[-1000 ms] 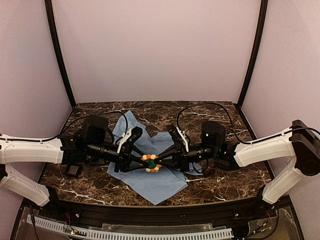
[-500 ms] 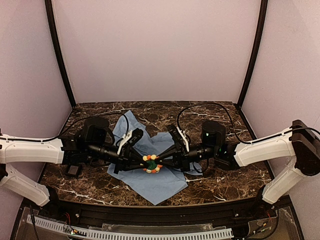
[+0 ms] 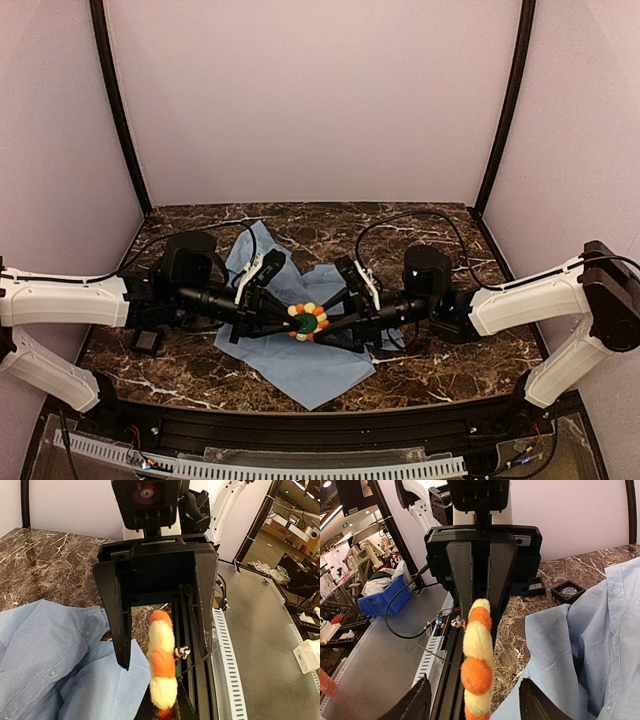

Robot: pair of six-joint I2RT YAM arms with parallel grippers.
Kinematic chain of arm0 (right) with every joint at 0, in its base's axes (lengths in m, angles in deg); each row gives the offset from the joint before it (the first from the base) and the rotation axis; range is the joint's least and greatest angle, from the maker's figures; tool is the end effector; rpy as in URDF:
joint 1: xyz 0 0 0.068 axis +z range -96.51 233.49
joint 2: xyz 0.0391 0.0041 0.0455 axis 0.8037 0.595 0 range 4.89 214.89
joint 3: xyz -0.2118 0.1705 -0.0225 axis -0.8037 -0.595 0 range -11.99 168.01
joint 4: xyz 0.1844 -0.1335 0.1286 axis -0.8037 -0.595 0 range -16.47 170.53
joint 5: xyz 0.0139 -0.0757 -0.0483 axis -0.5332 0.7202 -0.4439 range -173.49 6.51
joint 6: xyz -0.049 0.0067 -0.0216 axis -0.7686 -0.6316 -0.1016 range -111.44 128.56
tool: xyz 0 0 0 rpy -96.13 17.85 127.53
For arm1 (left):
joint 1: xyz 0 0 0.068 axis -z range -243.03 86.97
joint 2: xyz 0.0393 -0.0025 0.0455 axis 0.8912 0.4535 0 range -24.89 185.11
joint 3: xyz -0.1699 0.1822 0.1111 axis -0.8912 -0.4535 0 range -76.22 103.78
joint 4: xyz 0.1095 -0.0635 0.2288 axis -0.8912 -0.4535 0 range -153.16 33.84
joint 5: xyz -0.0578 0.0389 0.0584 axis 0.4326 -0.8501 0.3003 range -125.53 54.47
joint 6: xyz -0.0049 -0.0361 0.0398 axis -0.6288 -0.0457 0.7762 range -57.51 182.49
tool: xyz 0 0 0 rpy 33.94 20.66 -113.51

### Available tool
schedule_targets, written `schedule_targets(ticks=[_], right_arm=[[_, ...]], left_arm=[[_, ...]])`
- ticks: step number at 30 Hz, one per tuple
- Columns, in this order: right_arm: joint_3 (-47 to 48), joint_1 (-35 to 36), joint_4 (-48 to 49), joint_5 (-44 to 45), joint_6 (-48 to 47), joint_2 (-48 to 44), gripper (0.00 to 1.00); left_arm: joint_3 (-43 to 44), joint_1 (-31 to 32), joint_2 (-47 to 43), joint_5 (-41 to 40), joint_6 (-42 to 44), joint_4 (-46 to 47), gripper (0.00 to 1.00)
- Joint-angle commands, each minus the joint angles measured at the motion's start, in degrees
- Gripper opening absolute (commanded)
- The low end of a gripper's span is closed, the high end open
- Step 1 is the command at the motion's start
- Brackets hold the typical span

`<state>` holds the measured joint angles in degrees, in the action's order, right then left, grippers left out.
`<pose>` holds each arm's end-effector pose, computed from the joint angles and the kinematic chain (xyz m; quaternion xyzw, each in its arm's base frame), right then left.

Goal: Remove the brooch from the garment
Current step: Pass from the right arm to the left, then close the brooch securely.

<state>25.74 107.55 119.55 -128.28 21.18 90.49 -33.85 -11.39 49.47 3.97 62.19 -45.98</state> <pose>0.1597 0.2630 0.2200 -0.4802 0.5692 0.5723 0.3433 0.1577 -0.2357 0.2511 0.5083 0.6205 -0.4826 0.3518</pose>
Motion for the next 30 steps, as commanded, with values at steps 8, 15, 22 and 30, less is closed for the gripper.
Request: schedule_targets(ticks=[8, 15, 22, 30], right_arm=[[1.09, 1.53, 0.38, 1.08, -1.63, 0.41, 0.52], [2.31, 1.57, -0.46, 0.95, -1.80, 1.18, 0.45], [3.37, 1.66, -0.87, 0.06, -2.09, 2.77, 0.44], [4.00, 1.61, -0.93, -0.01, -1.94, 3.24, 0.38]], left_arm=[[0.74, -0.18, 1.00, 1.85, -0.86, 0.75, 0.01], [1.04, -0.13, 1.65, 2.37, -0.68, 0.38, 0.01], [0.97, -0.14, 1.41, 2.16, -0.58, 0.28, 0.01], [1.00, -0.16, 1.34, 2.04, -0.34, 0.04, 0.01]])
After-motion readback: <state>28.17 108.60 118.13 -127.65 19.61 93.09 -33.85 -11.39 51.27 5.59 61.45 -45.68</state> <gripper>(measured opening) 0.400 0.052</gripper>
